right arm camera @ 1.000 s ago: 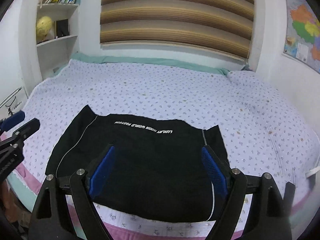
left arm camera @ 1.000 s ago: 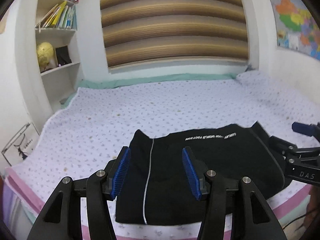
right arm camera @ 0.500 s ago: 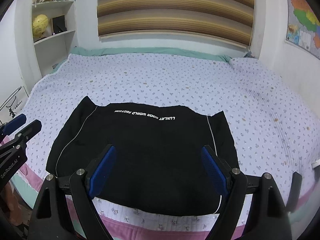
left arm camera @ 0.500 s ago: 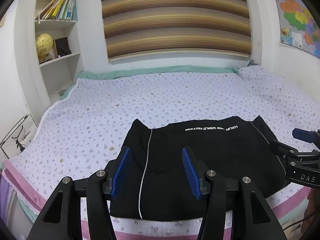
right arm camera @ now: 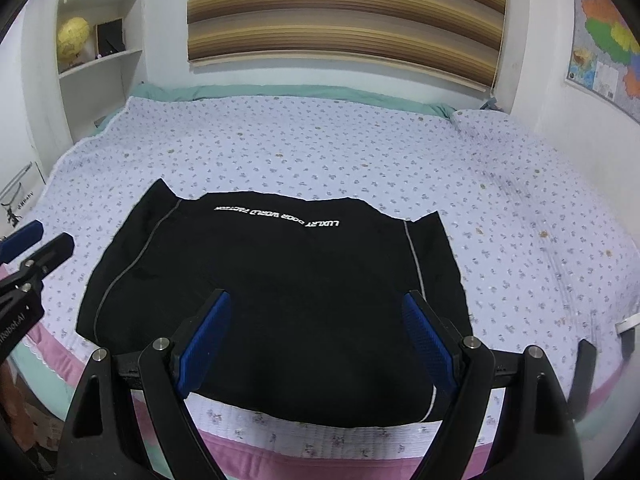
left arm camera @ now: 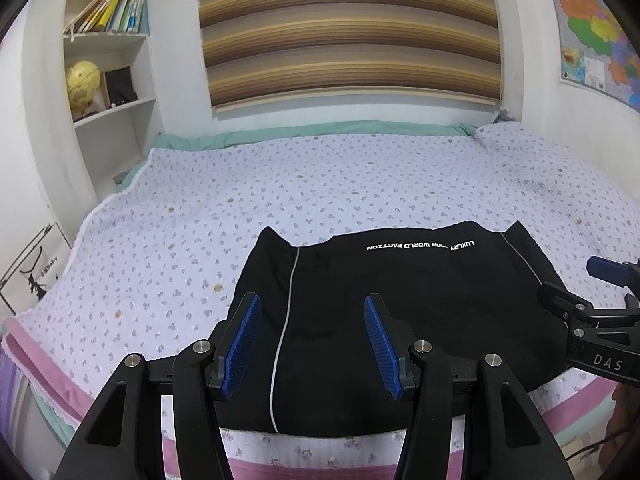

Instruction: Fold large clothes

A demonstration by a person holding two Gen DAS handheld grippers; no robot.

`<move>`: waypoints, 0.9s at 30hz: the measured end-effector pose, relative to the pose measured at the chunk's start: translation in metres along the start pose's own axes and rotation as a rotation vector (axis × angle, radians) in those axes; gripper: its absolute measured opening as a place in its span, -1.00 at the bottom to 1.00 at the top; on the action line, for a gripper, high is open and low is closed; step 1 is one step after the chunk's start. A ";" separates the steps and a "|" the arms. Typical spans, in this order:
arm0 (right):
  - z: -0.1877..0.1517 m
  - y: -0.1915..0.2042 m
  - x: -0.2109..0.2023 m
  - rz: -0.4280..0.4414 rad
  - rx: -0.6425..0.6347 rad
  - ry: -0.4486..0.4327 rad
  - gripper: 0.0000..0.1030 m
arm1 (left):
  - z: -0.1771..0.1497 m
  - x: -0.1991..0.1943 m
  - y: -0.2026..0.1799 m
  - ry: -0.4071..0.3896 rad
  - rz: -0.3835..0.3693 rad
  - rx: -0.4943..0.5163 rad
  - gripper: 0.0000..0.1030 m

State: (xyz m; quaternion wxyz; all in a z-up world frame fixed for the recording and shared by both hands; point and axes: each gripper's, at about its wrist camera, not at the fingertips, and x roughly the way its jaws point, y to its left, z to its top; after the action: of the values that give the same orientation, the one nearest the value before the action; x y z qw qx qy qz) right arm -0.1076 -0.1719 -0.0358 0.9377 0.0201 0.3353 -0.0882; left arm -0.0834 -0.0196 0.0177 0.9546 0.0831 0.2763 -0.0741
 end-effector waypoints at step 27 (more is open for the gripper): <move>-0.006 0.000 0.015 0.008 0.012 0.047 0.70 | -0.005 0.010 -0.003 0.040 -0.010 0.008 0.07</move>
State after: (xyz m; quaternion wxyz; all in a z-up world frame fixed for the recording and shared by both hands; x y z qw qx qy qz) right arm -0.1000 -0.1735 -0.0494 0.9297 0.0291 0.3569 -0.0859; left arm -0.0783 -0.0230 0.0081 0.9481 0.0870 0.2957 -0.0782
